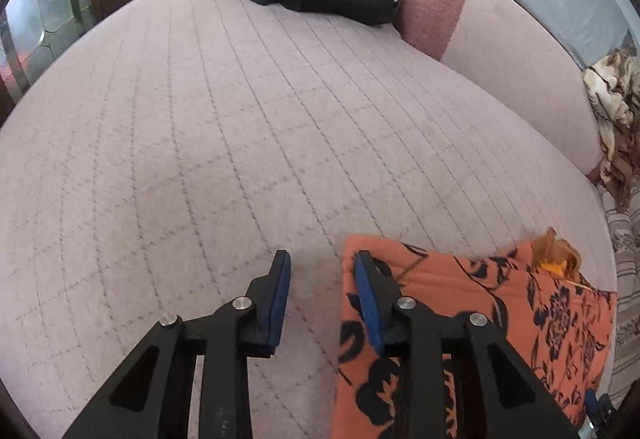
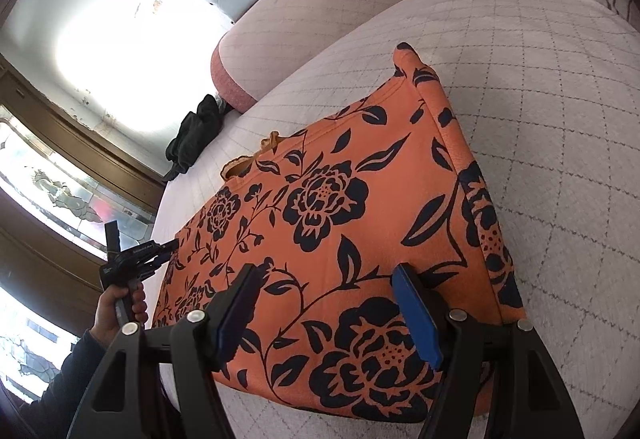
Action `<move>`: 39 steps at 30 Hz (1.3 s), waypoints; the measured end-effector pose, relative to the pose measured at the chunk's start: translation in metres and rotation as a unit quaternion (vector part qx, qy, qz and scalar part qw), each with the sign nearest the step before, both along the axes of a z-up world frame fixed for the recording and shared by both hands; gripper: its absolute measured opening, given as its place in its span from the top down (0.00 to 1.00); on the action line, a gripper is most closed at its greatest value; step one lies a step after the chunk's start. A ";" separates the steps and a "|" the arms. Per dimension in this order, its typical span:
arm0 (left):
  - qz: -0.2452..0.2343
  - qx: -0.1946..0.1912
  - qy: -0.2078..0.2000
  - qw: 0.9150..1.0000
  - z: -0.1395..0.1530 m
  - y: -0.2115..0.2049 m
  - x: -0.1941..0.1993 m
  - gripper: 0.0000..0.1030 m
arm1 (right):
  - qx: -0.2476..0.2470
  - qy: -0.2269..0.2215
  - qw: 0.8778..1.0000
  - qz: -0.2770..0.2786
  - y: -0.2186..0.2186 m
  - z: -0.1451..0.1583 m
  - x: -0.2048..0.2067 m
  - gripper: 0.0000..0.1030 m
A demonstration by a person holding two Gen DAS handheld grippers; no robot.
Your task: Fold small clothes
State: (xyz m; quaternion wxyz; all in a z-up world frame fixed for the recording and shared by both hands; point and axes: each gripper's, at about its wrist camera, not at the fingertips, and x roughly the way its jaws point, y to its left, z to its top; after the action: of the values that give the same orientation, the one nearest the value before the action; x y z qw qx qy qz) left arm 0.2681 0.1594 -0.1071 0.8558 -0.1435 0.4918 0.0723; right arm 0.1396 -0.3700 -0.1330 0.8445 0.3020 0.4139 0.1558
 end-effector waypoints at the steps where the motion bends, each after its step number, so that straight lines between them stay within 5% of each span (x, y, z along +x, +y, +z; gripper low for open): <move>1: 0.011 0.012 0.005 1.000 0.000 0.003 -0.002 0.66 | 0.001 0.000 1.000 0.000 0.000 0.000 0.001 0.29; 6: -0.010 0.004 -0.042 0.999 0.026 -0.003 -0.040 0.64 | -0.001 -0.001 1.000 0.000 0.004 0.000 0.004 0.26; 11: -0.051 0.017 -0.122 0.991 0.062 -0.046 -0.104 0.28 | 0.001 -0.001 1.000 -0.004 0.004 0.000 0.004 0.26; 14: -0.090 0.018 -0.143 0.985 0.063 -0.081 -0.133 0.24 | 0.001 -0.003 1.000 -0.005 0.005 0.001 0.003 0.26; 17: -0.129 0.032 -0.129 0.983 0.042 -0.111 -0.145 0.24 | 0.002 -0.002 1.000 -0.007 0.005 0.004 0.000 0.26; 20: -0.141 0.049 -0.066 0.987 0.000 -0.123 -0.140 0.24 | 0.012 -0.015 1.000 -0.008 -0.001 0.010 -0.006 0.26; 24: -0.154 0.083 -0.090 0.980 -0.002 -0.129 -0.147 0.23 | 0.079 0.021 0.995 -0.062 -0.034 -0.009 -0.008 0.32; 30: -0.153 0.078 -0.104 0.980 -0.005 -0.126 -0.149 0.22 | 0.078 0.001 0.996 -0.035 -0.023 0.019 0.010 0.27; 34: -0.152 0.068 -0.106 0.980 -0.005 -0.123 -0.148 0.20 | 0.040 0.037 0.998 -0.023 -0.025 0.005 0.059 0.27; 37: -0.155 0.070 -0.107 0.980 -0.006 -0.124 -0.147 0.20 | 0.104 0.063 0.991 -0.061 -0.043 -0.005 0.081 0.27; 39: -0.154 0.071 -0.109 0.979 -0.006 -0.125 -0.147 0.20 | 0.095 0.040 0.994 -0.048 -0.039 0.013 0.086 0.27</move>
State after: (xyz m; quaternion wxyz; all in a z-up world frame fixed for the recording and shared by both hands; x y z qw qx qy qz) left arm 0.1212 0.0349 -0.1133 0.9131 -0.0115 0.4054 -0.0414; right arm 0.2253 -0.4092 -0.1197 0.8014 0.4064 0.4154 0.1413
